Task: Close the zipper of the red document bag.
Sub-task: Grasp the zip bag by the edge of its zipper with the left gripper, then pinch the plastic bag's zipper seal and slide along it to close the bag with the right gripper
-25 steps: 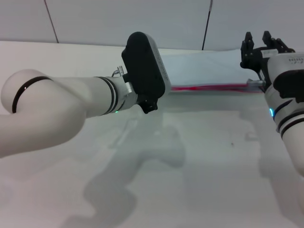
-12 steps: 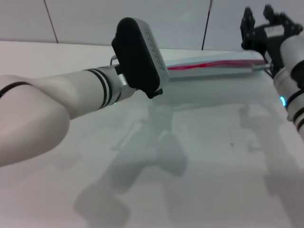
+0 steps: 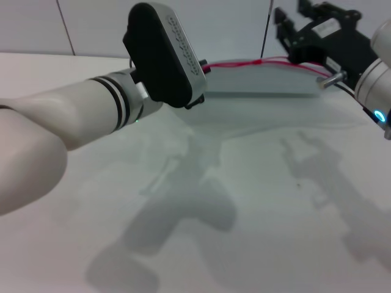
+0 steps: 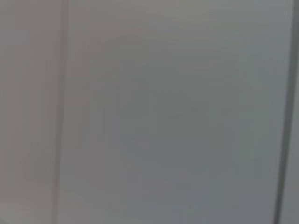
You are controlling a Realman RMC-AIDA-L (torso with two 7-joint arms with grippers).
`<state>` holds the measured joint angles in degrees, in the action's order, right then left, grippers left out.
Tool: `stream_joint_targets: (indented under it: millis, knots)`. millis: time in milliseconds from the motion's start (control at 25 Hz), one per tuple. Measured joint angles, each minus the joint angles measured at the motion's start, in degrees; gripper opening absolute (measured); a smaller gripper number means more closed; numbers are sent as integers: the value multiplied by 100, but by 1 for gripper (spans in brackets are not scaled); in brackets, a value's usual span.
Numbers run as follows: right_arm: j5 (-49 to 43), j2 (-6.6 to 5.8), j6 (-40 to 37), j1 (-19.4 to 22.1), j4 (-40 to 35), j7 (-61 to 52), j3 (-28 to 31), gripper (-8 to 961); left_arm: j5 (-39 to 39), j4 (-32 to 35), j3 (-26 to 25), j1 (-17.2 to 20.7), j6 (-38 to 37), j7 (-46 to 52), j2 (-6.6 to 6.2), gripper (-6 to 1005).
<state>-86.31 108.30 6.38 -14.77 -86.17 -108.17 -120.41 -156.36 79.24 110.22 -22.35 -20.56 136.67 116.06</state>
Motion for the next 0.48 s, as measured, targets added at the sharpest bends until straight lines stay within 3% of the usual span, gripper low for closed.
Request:
stream_joint_targets:
  millis: [200,320,360,400,480]
  knots:
    - [-217,111,-1291,-1,74,198,603,390,-65,160,-64,57,26,0,7,54]
    - [-576,339,-1680,-19,203,271,887,390,-68,224,-92,94,62,0,9,54]
    - [-961,552,-1911,-28,290,275,1098,390,-68,238,-98,101,76,-1,10,54]
    - [-961,552,-1911,-28,290,275,1098,390,-70,244,-99,107,89,-1,11,54]
    - [-1372,715,-2045,-30,359,266,1261,390,-71,245,-100,106,92,-1,11,54]
